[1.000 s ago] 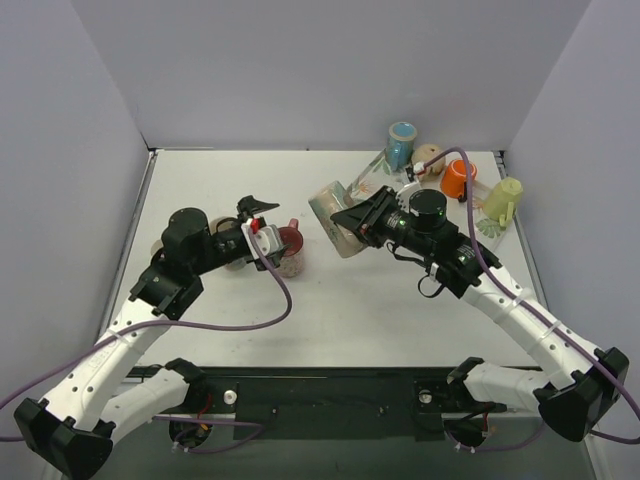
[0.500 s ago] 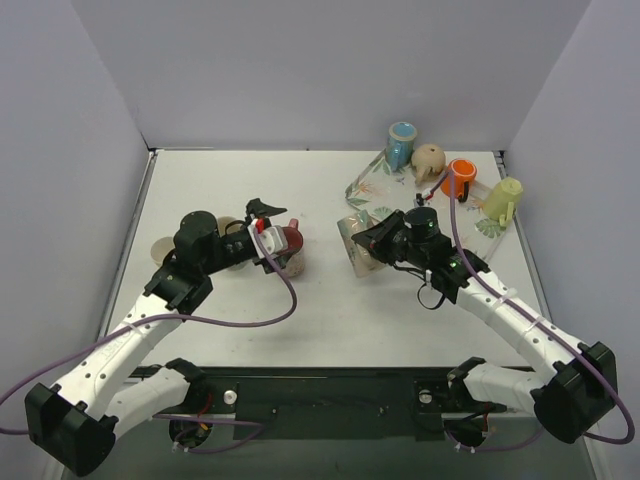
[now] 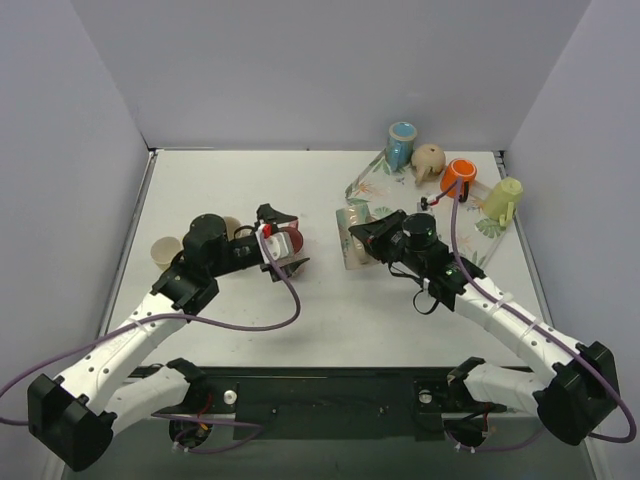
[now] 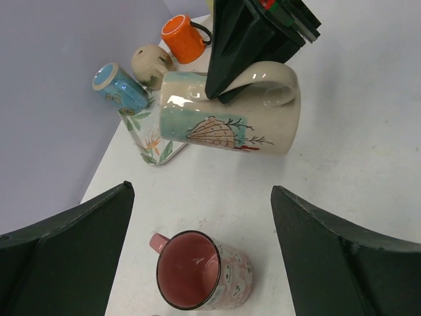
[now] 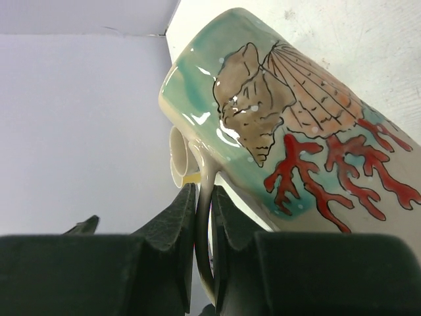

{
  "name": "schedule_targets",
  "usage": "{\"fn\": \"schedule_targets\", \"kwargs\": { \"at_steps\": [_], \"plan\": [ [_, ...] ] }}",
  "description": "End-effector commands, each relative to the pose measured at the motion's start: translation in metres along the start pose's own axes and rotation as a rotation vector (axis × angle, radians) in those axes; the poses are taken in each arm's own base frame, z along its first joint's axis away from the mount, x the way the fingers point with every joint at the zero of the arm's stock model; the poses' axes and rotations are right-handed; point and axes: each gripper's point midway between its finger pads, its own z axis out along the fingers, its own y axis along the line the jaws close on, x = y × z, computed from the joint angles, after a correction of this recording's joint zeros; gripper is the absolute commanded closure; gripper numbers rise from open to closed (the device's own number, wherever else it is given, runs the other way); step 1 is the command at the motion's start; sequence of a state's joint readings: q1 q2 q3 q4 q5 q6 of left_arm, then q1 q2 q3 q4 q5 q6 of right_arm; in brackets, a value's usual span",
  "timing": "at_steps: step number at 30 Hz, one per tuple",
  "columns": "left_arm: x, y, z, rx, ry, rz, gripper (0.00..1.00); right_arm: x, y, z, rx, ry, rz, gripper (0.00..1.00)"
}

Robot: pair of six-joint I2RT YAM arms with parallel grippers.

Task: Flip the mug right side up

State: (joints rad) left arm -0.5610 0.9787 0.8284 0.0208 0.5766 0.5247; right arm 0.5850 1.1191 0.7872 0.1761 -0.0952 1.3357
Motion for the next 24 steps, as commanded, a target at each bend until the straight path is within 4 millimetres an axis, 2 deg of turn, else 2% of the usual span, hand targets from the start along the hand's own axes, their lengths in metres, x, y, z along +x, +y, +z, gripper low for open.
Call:
{"fn": "schedule_targets", "kwargs": {
  "at_steps": [1,4,7,8,9,10,16,19,21,22,23,24],
  "plan": [
    [-0.016,-0.003,0.010,-0.013,-0.056,0.022,0.04,-0.045,0.125,-0.047,-0.383,-0.212,0.121,1.00],
    [-0.011,-0.010,0.016,-0.030,-0.052,0.047,0.04,-0.053,0.138,-0.055,-0.425,-0.273,0.168,1.00],
    [-0.011,-0.013,0.023,-0.041,-0.074,0.068,0.04,-0.050,0.151,-0.060,-0.470,-0.286,0.210,1.00],
    [-0.004,-0.020,0.027,-0.035,-0.062,0.073,0.04,-0.049,0.151,-0.056,-0.465,-0.287,0.220,1.00],
    [-0.009,-0.019,0.029,-0.054,-0.084,0.100,0.03,-0.046,0.157,-0.057,-0.479,-0.277,0.231,1.00],
    [-0.002,-0.021,0.033,-0.074,-0.065,0.107,0.04,-0.045,0.159,-0.054,-0.479,-0.280,0.234,1.00],
    [-0.012,0.005,0.032,-0.315,-0.176,0.191,0.04,-0.028,0.177,-0.053,-0.536,-0.268,0.280,1.00],
    [-0.015,0.012,0.028,-0.394,-0.211,0.215,0.03,-0.019,0.184,-0.055,-0.548,-0.263,0.274,1.00],
    [-0.009,0.013,0.028,-0.431,-0.211,0.241,0.03,-0.012,0.186,-0.053,-0.549,-0.250,0.271,1.00],
    [-0.014,0.018,0.025,-0.468,-0.233,0.266,0.03,-0.010,0.189,-0.054,-0.558,-0.246,0.274,1.00],
    [-0.006,0.018,0.027,-0.484,-0.211,0.274,0.03,-0.008,0.189,-0.053,-0.557,-0.240,0.277,1.00],
    [-0.014,0.022,0.023,-0.519,-0.240,0.308,0.03,-0.005,0.191,-0.053,-0.564,-0.233,0.280,1.00]
  ]
}}
